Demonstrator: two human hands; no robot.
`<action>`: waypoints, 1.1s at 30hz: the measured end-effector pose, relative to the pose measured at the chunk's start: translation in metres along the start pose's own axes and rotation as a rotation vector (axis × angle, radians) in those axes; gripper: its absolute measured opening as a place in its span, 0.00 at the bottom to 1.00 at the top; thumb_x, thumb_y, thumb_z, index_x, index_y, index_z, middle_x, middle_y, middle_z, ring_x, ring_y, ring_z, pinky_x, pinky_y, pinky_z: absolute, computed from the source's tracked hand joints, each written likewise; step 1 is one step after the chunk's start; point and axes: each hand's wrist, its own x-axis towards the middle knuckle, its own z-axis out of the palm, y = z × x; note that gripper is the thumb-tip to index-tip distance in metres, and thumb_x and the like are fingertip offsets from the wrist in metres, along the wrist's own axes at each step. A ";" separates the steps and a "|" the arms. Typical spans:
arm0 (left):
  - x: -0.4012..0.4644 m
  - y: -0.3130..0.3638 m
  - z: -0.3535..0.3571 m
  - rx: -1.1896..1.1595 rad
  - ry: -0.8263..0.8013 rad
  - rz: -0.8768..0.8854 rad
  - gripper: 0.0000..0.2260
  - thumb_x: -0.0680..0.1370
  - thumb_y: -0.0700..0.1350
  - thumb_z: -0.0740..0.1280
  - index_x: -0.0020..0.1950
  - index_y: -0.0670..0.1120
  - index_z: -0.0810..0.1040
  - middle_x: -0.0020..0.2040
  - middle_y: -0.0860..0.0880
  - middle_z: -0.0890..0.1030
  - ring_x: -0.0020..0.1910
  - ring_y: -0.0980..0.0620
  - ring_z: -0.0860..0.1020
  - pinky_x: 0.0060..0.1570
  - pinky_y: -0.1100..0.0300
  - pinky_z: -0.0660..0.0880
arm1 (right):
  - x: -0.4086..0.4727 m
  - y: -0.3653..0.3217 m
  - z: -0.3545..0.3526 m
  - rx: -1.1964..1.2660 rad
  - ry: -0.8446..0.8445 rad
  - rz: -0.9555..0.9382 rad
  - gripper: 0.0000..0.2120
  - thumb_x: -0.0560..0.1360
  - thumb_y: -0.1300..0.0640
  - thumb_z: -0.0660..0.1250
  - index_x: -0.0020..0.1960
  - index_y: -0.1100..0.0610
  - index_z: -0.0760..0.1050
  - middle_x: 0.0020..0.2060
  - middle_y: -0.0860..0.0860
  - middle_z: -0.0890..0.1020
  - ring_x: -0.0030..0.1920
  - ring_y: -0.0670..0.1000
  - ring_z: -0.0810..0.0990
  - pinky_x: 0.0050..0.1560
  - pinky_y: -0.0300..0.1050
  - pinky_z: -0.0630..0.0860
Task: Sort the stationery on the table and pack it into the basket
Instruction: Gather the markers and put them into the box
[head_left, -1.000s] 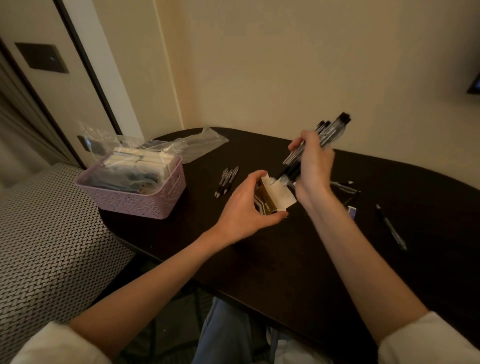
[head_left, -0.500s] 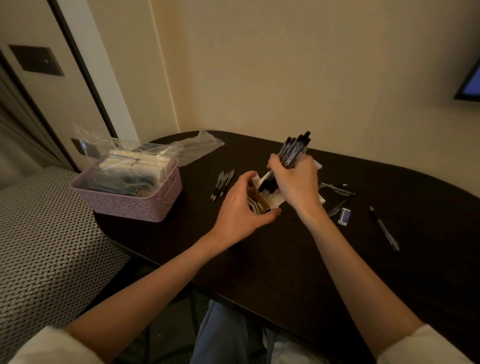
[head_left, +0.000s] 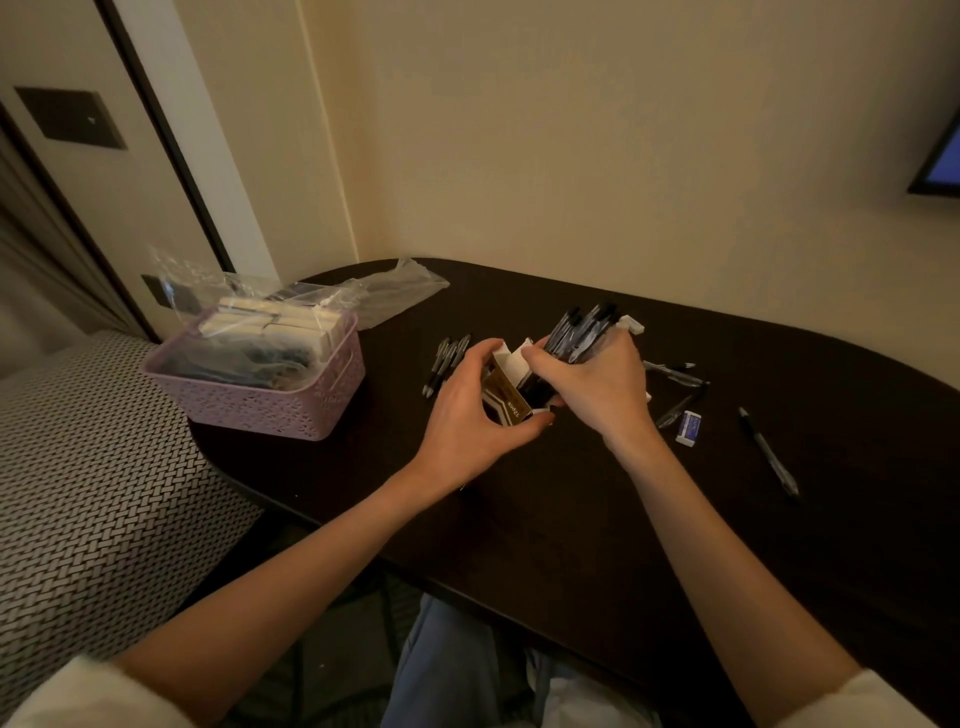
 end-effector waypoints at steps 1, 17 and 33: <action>-0.002 0.000 0.000 0.002 -0.004 0.016 0.39 0.68 0.58 0.75 0.73 0.48 0.62 0.68 0.51 0.71 0.66 0.56 0.71 0.65 0.54 0.72 | -0.003 0.001 0.000 0.022 0.019 -0.006 0.08 0.71 0.51 0.74 0.38 0.45 0.75 0.34 0.43 0.81 0.38 0.40 0.82 0.40 0.50 0.82; -0.015 -0.033 0.012 0.175 -0.229 0.158 0.43 0.67 0.47 0.78 0.74 0.45 0.56 0.68 0.48 0.68 0.66 0.57 0.69 0.66 0.65 0.68 | -0.038 0.035 0.022 0.432 -0.132 0.213 0.08 0.71 0.58 0.74 0.49 0.55 0.79 0.44 0.49 0.84 0.43 0.39 0.83 0.40 0.34 0.79; 0.013 -0.027 0.029 0.047 0.217 0.189 0.32 0.67 0.46 0.79 0.64 0.46 0.63 0.57 0.44 0.71 0.55 0.50 0.74 0.53 0.54 0.76 | -0.008 0.012 0.017 -0.173 -0.283 -0.045 0.32 0.73 0.38 0.67 0.71 0.52 0.65 0.73 0.53 0.56 0.73 0.53 0.53 0.72 0.54 0.58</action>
